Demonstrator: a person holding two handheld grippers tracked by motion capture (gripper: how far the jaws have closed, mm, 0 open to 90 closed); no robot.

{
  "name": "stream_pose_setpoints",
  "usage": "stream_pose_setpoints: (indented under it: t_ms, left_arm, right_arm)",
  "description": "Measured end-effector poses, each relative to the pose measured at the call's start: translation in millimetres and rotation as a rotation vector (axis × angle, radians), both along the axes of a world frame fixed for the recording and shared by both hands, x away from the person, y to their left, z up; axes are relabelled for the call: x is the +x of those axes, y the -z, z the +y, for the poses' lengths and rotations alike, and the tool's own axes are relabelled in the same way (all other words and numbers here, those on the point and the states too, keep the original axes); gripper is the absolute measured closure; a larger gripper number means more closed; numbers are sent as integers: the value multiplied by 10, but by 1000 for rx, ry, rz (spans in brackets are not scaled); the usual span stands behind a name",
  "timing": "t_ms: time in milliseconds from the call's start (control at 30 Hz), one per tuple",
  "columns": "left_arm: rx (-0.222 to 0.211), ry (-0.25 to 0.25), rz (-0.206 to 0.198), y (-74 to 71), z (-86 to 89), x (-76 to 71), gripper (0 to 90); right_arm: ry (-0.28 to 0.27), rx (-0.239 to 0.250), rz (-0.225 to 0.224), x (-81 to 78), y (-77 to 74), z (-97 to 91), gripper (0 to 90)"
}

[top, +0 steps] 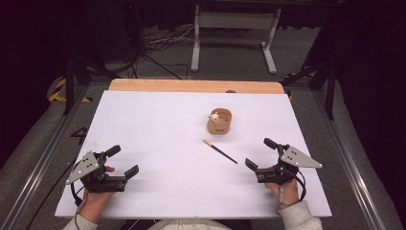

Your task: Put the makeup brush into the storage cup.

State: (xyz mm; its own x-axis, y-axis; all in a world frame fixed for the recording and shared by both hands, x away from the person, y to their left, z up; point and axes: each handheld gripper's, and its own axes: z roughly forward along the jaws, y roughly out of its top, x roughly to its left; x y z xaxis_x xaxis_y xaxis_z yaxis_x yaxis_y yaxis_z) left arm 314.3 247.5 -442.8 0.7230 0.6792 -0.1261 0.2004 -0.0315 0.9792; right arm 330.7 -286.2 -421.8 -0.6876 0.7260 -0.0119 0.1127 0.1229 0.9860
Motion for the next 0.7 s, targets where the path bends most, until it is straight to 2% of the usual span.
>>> stream_pose_setpoints:
  t_ms: [100,133,167,400,700]
  left_arm:
    - [9,-11,12,3,-8,12,0]
    - [19,-28,40,8,-20,27,0]
    - [24,-32,43,12,-18,30,1]
    - [24,-36,12,18,-8,27,1]
    - [26,-38,29,37,-4,38,0]
  right_arm:
    - [7,-31,3,19,-49,39,0]
    - [4,-34,8,32,-66,53,0]
    - [-6,-32,19,49,-83,67,0]
    - [-43,-42,38,166,-217,178,8]
    - [-80,-90,47,321,-328,396,13]
